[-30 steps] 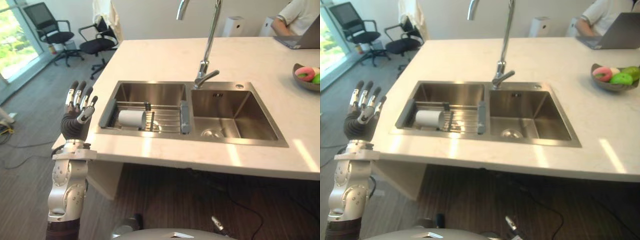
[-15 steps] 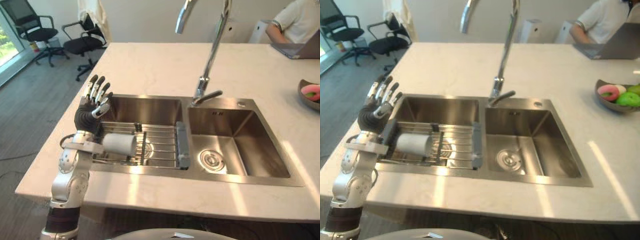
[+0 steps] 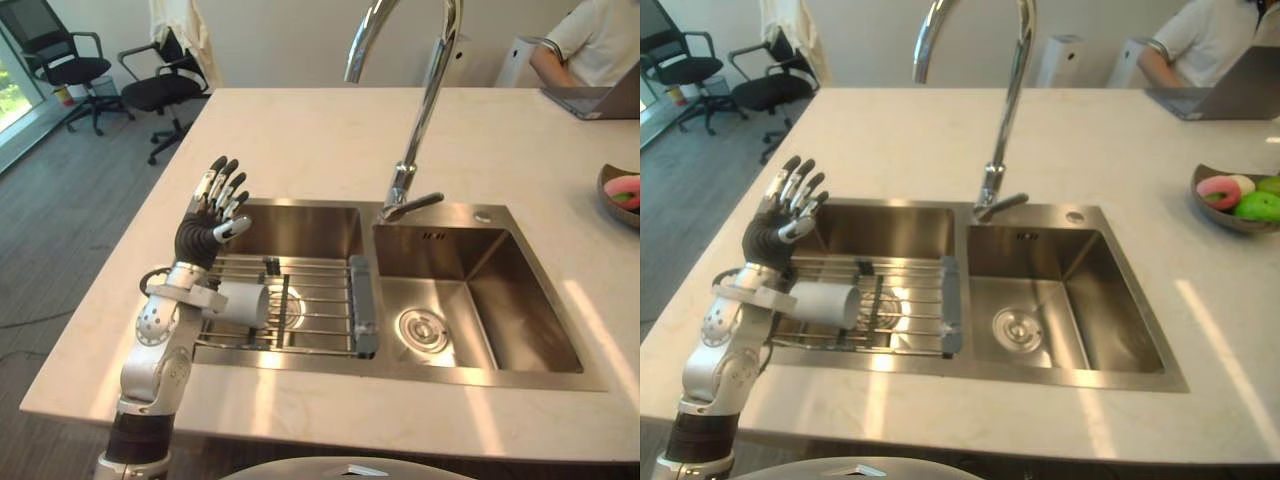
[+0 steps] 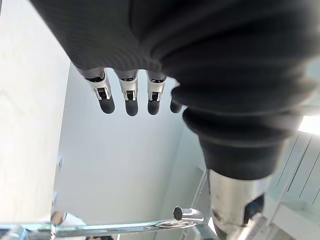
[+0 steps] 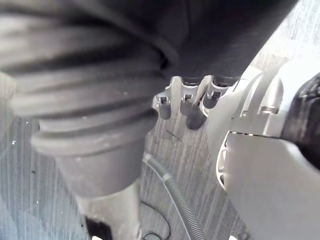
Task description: Walk over to the sink, pick up the cup, carry it to the dishwasher, place the cup inside the dishwasher, then close the dishwasher door
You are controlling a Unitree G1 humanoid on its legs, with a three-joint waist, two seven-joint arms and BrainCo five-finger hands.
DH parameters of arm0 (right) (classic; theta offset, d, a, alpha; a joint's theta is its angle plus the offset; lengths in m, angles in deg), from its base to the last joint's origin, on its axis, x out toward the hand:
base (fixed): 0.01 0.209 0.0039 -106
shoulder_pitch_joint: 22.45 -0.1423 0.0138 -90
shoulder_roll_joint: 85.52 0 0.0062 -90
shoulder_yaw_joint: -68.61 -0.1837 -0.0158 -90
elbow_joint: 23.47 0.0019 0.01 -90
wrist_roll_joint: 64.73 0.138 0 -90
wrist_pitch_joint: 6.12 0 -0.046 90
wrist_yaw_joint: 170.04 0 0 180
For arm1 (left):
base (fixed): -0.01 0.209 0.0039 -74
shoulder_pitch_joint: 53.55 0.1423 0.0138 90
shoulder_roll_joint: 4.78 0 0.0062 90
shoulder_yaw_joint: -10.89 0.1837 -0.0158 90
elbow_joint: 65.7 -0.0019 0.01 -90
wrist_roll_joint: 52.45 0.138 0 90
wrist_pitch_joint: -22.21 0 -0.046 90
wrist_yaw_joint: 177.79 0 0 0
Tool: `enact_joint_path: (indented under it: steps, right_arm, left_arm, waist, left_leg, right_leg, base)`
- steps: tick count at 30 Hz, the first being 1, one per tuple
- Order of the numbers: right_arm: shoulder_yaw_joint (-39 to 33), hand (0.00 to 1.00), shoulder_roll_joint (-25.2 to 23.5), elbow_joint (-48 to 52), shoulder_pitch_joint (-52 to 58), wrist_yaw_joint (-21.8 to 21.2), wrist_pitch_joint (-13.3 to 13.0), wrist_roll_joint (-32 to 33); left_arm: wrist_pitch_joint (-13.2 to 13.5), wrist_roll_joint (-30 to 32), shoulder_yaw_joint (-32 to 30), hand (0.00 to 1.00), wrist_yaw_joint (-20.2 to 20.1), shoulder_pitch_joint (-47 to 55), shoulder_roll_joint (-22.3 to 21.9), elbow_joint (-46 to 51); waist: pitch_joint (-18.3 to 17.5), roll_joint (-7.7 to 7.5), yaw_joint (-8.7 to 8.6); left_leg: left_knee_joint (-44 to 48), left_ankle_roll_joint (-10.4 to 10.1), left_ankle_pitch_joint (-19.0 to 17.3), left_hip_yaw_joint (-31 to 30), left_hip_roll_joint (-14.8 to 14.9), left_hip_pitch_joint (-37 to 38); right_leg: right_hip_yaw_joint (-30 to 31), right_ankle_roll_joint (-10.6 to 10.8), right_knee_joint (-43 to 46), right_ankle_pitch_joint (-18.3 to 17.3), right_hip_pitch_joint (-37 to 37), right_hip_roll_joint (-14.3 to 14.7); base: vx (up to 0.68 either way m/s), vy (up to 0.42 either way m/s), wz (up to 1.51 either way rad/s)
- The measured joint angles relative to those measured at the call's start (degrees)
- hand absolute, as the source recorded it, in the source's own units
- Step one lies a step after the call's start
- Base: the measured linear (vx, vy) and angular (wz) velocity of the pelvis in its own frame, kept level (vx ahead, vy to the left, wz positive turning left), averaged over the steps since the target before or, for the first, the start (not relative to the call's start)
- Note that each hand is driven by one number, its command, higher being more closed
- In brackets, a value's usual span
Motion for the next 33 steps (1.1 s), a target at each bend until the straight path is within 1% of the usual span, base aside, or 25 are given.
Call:
enact_joint_path:
  steps: [1,2,3,4,5,6,8,9,10,11,12,14,15,17,18,19,20,22,23,25,28,31,33]
  right_arm:
    - [0.0,0.0,0.0,0.0,0.0,-0.3,0.1,-0.3]
    - [0.0,0.0,0.0,0.0,0.1,-0.4,0.1,-0.3]
    - [0.1,0.0,0.0,0.0,-0.1,-0.9,0.3,-1.1]
    - [0.2,0.0,0.1,0.0,-0.1,-1.2,0.5,-2.6]
    - [0.5,0.0,0.1,0.0,-0.1,-1.2,0.6,-2.8]
    - [1.5,0.0,0.0,0.0,0.1,-1.3,0.9,-3.7]
    - [3.3,0.0,-0.1,0.0,0.5,-1.1,1.0,-4.1]
    - [4.1,0.0,-0.1,0.0,0.7,-0.9,1.0,-4.0]
    - [5.1,0.0,0.0,0.1,1.0,-0.5,1.0,-3.8]
    - [5.9,0.0,0.0,0.1,1.0,-0.4,0.9,-3.7]
    - [6.5,0.0,0.1,0.2,0.9,0.0,0.9,-3.7]
    - [8.3,0.0,0.7,0.2,-0.2,0.8,0.5,-3.6]
    - [8.9,0.0,1.0,0.3,-0.2,1.1,0.5,-3.6]
    - [10.8,0.0,2.1,1.5,-1.2,2.3,0.5,-3.6]
    - [11.7,0.0,2.4,2.2,-1.3,2.5,0.5,-3.5]
    - [12.7,0.0,3.2,2.7,-1.5,2.7,0.4,-3.4]
    - [13.0,0.0,3.5,2.7,-1.8,2.7,0.4,-3.4]
    - [14.7,0.0,4.6,2.8,-2.7,3.3,0.4,-3.4]
    - [14.9,0.0,4.8,2.8,-2.8,3.5,0.4,-3.4]
    - [15.9,0.0,5.3,2.8,-3.2,4.0,0.7,-3.4]
    - [16.3,0.0,5.2,2.7,-3.2,4.0,1.0,-3.4]
    - [16.3,0.0,5.2,2.6,-3.1,4.0,1.0,-3.5]
    - [16.3,0.0,5.2,2.6,-3.0,4.0,1.0,-3.6]
  left_arm:
    - [1.0,2.5,-0.2,0.0,0.0,0.2,0.2,-0.2]
    - [1.5,3.5,-0.2,0.0,0.0,0.3,0.4,-0.2]
    - [2.9,6.3,-0.6,0.0,0.1,0.9,0.5,-0.2]
    - [3.7,10.2,-1.4,0.0,0.5,2.0,0.6,-0.2]
    - [4.1,11.8,-2.0,0.0,1.0,2.6,0.9,-0.2]
    - [4.8,14.3,-3.5,0.0,2.2,4.2,1.7,-0.2]
    - [5.3,16.8,-5.9,0.0,2.9,6.7,3.2,-0.2]
    - [5.7,18.8,-6.9,0.0,3.0,7.5,3.5,-0.2]
    - [7.0,21.9,-7.7,0.0,3.6,8.7,3.7,-0.2]
    - [8.2,25.1,-7.8,0.0,3.9,9.8,4.5,-0.2]
    - [8.9,26.8,-7.9,0.0,4.0,10.3,4.9,-0.2]
    - [12.2,35.3,-7.5,0.0,5.9,11.4,5.9,-0.6]
    - [13.3,37.3,-7.1,0.0,6.7,11.4,6.4,-1.1]
    - [16.4,44.0,-6.2,0.0,9.6,11.4,8.6,-4.2]
    - [17.0,45.4,-5.9,0.0,10.7,11.5,9.2,-5.0]
    - [18.2,47.9,-5.4,0.0,12.8,11.4,9.8,-6.7]
    - [18.6,49.0,-5.1,0.0,13.8,11.4,10.0,-7.5]
    - [19.4,52.3,-3.6,0.0,17.6,11.4,11.1,-10.7]
    - [19.8,52.9,-3.5,0.0,18.5,11.4,11.3,-11.6]
    - [20.1,55.4,-3.4,0.0,22.1,11.3,11.7,-14.2]
    - [20.6,58.3,-2.2,0.0,25.0,10.7,12.0,-16.2]
    - [20.7,60.0,-0.5,0.0,25.5,10.7,12.5,-17.3]
    - [20.5,61.0,1.1,0.0,26.1,10.7,13.4,-18.9]
  waist:
    - [-0.1,-0.25,0.48]
    - [-0.3,-0.32,0.64]
    - [-0.4,-0.4,0.82]
    - [-0.5,-0.64,1.02]
    - [-0.5,-0.78,1.01]
    - [-0.6,-1.32,1.06]
    - [-0.7,-1.53,1.58]
    - [-0.9,-1.92,1.82]
    - [-0.8,-2.06,2.21]
    - [-1.1,-2.41,2.24]
    - [-1.1,-2.46,2.38]
    - [-1.0,-2.13,2.32]
    - [-0.9,-1.93,2.33]
    - [-0.9,-0.73,2.03]
    - [-1.0,-0.51,1.92]
    - [-1.0,-0.28,1.73]
    - [-0.9,0.12,1.62]
    - [-0.5,1.34,1.23]
    - [-0.4,1.4,1.0]
    - [-0.6,1.9,0.48]
    - [-0.5,1.71,0.25]
    - [0.0,1.35,-0.23]
    - [0.1,1.37,-0.54]
  left_leg:
    - [-0.7,0.0,0.0,-0.6,-0.2,-0.2]
    - [-1.1,0.0,0.0,-1.0,-0.3,-0.5]
    - [-2.0,0.0,0.0,-1.2,-0.5,-0.8]
    - [-2.6,0.0,0.0,-1.7,-0.6,-0.8]
    - [-2.9,0.0,0.0,-2.1,-0.7,-0.8]
    - [-2.8,0.1,0.0,-2.5,-1.1,-1.1]
    - [-2.5,0.5,-0.2,-2.7,-1.4,-2.3]
    - [-2.4,1.0,-0.2,-3.1,-1.7,-2.9]
    - [-2.4,1.1,0.0,-3.8,-1.9,-3.3]
    - [-2.4,1.1,0.4,-4.4,-2.2,-3.8]
    - [-2.5,0.9,0.6,-4.6,-2.2,-3.9]
    - [-2.9,0.8,1.2,-5.5,-2.5,-4.1]
    - [-3.0,0.9,1.3,-5.7,-2.6,-4.1]
    - [-3.6,0.5,1.7,-5.7,-2.5,-3.6]
    - [-3.8,0.4,1.8,-5.7,-2.5,-3.5]
    - [-3.8,0.4,1.8,-5.7,-2.5,-3.5]
    - [-3.8,0.4,1.8,-5.7,-2.5,-3.5]
    - [-3.8,0.2,2.0,-5.8,-2.2,-2.8]
    - [-3.9,0.2,2.0,-5.8,-2.1,-2.7]
    - [-3.9,0.1,2.0,-5.7,-1.7,-2.6]
    - [-4.0,-0.1,1.8,-5.6,-1.5,-2.2]
    - [-4.3,-0.2,1.7,-5.0,-1.4,-1.2]
    - [-4.8,-0.3,1.6,-3.9,-1.2,-0.8]
  right_leg:
    - [-0.4,0.0,-1.6,0.6,0.2,0.0]
    - [-1.0,0.0,-2.4,1.0,0.2,0.0]
    - [-1.7,0.2,-2.6,1.6,-0.1,-0.1]
    - [-2.3,0.2,-2.6,1.9,-0.1,-0.4]
    - [-2.8,0.3,-2.6,2.0,0.0,-0.5]
    - [-3.1,0.4,-2.6,2.3,0.1,-1.0]
    - [-3.8,0.6,-2.7,2.8,0.0,-1.2]
    - [-4.7,0.6,-2.7,3.0,0.0,-1.6]
    - [-5.2,0.5,-2.7,3.2,0.0,-1.9]
    - [-6.2,0.5,-2.6,3.5,0.1,-2.1]
    - [-6.3,0.5,-2.6,3.6,0.0,-2.1]
    - [-7.3,1.0,-2.7,3.9,0.1,-2.3]
    - [-7.4,1.0,-2.6,3.9,0.2,-2.3]
    - [-7.4,1.0,-2.7,4.0,0.3,-2.3]
    - [-7.4,1.0,-2.7,4.0,0.3,-2.2]
    - [-7.4,0.9,-2.7,4.0,0.3,-2.1]
    - [-7.4,0.9,-2.7,4.0,0.3,-2.1]
    - [-7.3,0.9,-2.7,4.0,0.4,-1.9]
    - [-7.3,0.9,-2.7,4.0,0.4,-1.8]
    - [-7.3,0.9,-2.7,4.0,0.5,-1.5]
    - [-6.9,0.9,-2.7,4.0,0.6,-1.3]
    - [-6.2,0.9,-2.7,4.0,1.0,-1.2]
    - [-5.5,0.9,-2.7,4.0,1.0,-1.0]
  base:
    - [-0.1,0.041,0.19]
    - [-0.12,0.047,0.22]
    - [-0.1,0.044,0.26]
    - [-0.1,0.045,0.28]
    - [-0.09,0.042,0.25]
    - [-0.09,0.026,0.17]
    - [-0.1,0.015,0.16]
    - [-0.08,0.013,0.23]
    - [-0.06,0.024,0.33]
    - [-0.03,0.02,0.31]
    - [-0.03,0.011,0.27]
    - [-0.02,0.005,0.19]
    - [-0.02,0.004,0.11]
    - [0.0,0.0,0.0]
    - [0.0,0.0,0.0]
    - [0.0,0.0,0.0]
    - [0.0,0.0,0.0]
    - [0.02,-0.001,-0.01]
    - [0.04,-0.009,-0.01]
    - [0.0,0.0,0.0]
    - [0.0,0.001,-0.06]
    - [-0.02,0.014,-0.12]
    - [-0.04,0.015,-0.2]
